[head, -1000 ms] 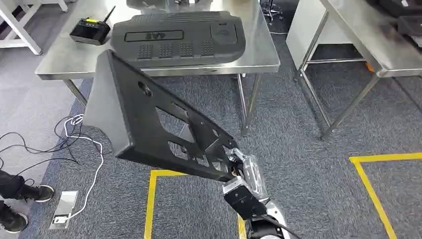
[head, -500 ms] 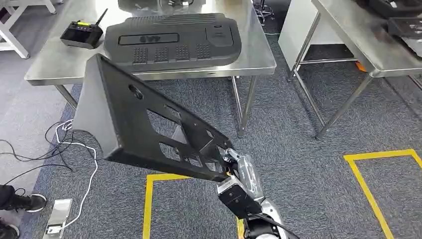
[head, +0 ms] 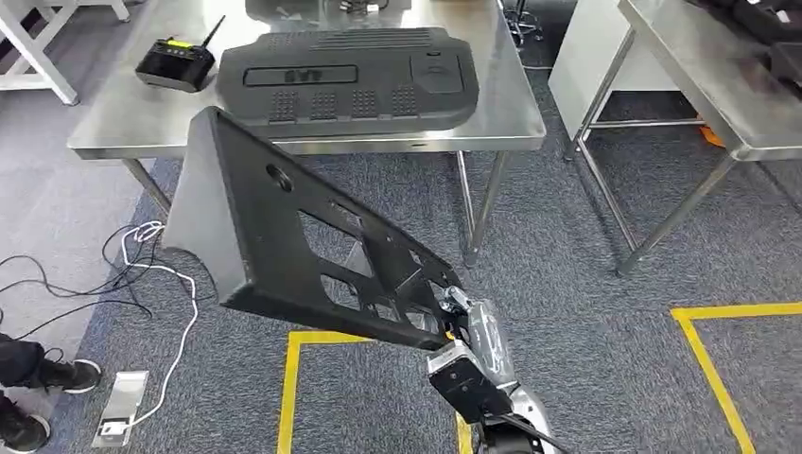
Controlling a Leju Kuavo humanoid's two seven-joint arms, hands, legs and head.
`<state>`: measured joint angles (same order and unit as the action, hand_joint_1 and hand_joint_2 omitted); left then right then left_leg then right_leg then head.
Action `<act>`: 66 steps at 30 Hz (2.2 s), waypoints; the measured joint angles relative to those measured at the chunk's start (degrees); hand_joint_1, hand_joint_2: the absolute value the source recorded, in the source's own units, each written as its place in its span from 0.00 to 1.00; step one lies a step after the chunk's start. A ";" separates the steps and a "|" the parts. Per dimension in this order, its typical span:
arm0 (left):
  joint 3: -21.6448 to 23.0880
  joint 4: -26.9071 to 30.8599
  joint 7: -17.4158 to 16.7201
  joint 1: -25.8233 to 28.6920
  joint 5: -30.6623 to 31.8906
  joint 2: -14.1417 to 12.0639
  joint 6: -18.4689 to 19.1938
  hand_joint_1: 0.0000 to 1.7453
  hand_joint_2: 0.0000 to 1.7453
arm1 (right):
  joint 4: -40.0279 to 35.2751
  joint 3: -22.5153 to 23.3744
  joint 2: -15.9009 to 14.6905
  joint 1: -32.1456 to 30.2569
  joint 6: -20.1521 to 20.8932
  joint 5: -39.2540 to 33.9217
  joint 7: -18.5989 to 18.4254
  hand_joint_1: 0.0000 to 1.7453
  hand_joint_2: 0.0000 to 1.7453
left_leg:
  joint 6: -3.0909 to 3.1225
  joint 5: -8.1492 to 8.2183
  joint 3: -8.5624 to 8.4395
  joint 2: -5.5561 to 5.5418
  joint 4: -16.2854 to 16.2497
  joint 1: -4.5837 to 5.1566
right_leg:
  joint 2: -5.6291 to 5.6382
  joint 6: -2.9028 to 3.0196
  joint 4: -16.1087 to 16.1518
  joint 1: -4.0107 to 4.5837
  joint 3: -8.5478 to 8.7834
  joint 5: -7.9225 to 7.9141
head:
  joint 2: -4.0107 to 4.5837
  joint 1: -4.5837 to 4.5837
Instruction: Take the parts from the cabinet and place them on the table.
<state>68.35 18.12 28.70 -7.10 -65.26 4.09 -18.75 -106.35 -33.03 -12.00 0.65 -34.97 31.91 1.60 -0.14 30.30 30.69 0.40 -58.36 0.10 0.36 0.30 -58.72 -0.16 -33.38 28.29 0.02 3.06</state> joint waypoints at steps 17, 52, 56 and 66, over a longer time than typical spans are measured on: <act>0.55 -0.02 0.72 0.12 -0.94 -0.09 0.04 0.00 1.00 | -0.29 -0.37 -0.04 0.75 0.96 0.77 0.24 1.00 1.00 | 1.06 -1.79 1.96 -0.18 -0.05 -0.89 | -0.14 -1.93 -1.46 -0.74 2.56 3.69 | 0.00 -1.88; 0.81 0.00 -1.25 -0.47 0.00 -0.31 0.42 0.00 1.00 | -1.09 -0.39 0.02 1.61 1.62 3.85 -0.85 1.00 1.00 | 1.83 -0.82 1.66 -0.24 -0.44 -0.66 | -0.12 -2.23 -18.35 -0.60 -6.76 9.73 | 0.00 -0.41; 0.81 0.00 -1.25 -0.49 -0.02 -0.31 0.41 0.00 1.00 | -1.09 -0.39 0.02 1.55 1.66 3.85 -0.87 1.00 1.00 | 1.43 0.81 -0.86 -0.47 -0.42 -0.48 | -0.14 -0.96 -2.82 -0.35 -1.88 -1.76 | 0.00 0.65; 0.83 0.00 -1.36 -0.50 0.02 -0.33 0.50 0.00 1.00 | -1.33 -0.24 0.04 1.33 2.12 3.85 -0.94 1.00 1.00 | -1.63 7.69 6.47 -0.35 -15.02 -0.65 | -0.40 1.07 0.61 -0.24 1.72 1.13 | 0.00 -1.27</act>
<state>69.18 18.12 27.34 -7.60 -65.24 3.76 -18.25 -107.69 -33.27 -11.96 1.98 -32.85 35.76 0.66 -1.78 37.99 37.16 0.05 -73.38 -0.55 -0.04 1.37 -58.10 -0.40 -31.66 29.41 0.02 1.79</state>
